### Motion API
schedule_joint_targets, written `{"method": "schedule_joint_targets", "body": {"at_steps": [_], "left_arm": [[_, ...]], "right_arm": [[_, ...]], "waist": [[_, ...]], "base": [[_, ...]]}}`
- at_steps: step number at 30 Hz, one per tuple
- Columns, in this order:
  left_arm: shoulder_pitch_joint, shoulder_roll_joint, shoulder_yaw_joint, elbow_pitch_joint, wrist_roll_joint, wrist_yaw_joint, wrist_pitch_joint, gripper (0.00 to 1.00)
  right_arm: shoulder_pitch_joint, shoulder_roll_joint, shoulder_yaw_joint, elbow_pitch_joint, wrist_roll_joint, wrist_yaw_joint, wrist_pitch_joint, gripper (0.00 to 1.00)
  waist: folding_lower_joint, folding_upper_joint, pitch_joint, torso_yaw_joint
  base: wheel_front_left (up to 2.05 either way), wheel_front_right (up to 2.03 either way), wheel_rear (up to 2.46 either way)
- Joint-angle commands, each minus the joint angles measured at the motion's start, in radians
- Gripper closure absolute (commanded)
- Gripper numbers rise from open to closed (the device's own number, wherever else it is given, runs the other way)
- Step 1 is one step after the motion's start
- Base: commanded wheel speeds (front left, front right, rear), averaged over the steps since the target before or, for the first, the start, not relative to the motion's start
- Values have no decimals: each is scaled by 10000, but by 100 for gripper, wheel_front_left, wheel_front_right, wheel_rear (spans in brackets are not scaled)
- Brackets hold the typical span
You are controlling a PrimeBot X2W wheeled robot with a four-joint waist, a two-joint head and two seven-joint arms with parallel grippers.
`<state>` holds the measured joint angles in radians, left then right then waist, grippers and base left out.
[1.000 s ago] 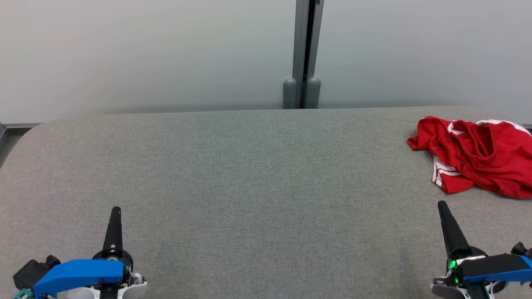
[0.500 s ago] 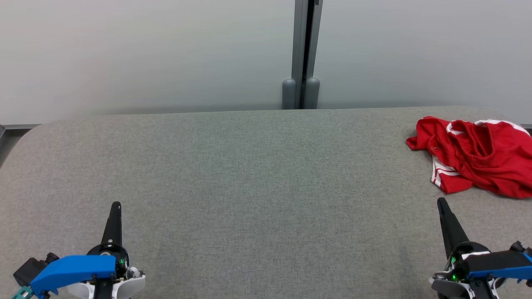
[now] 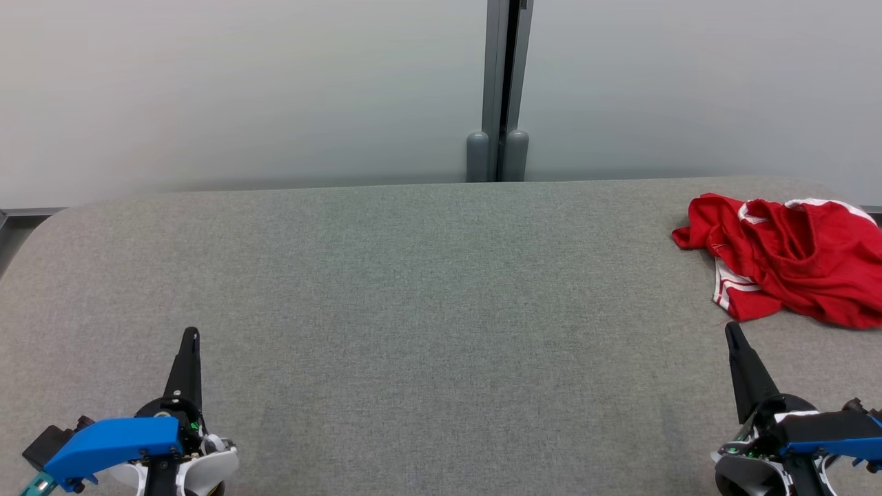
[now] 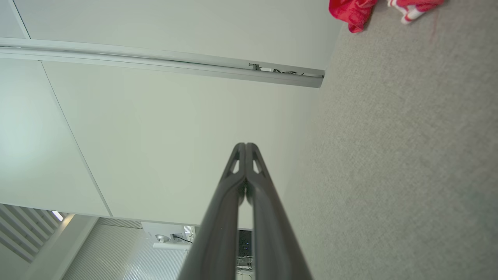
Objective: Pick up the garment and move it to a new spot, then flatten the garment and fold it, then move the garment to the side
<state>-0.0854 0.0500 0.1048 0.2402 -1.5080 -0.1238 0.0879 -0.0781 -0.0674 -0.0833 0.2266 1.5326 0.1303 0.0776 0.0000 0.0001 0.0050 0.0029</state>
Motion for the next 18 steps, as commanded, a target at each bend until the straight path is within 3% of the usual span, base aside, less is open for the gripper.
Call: {"method": "schedule_joint_targets", "body": {"at_steps": [1,18], "left_arm": [[-187,4,40,-4,-202,-89,73,100],[-295,4,114,61,-1057,-114,305,100]], "right_arm": [[-212,-21,-44,28,215,7,49,100],[-362,15,-102,196,992,7,208,100]], "waist": [[0,-1,-2,-3],[0,-1,-19,-29]], "base": [[0,0,0],[0,0,0]]}}
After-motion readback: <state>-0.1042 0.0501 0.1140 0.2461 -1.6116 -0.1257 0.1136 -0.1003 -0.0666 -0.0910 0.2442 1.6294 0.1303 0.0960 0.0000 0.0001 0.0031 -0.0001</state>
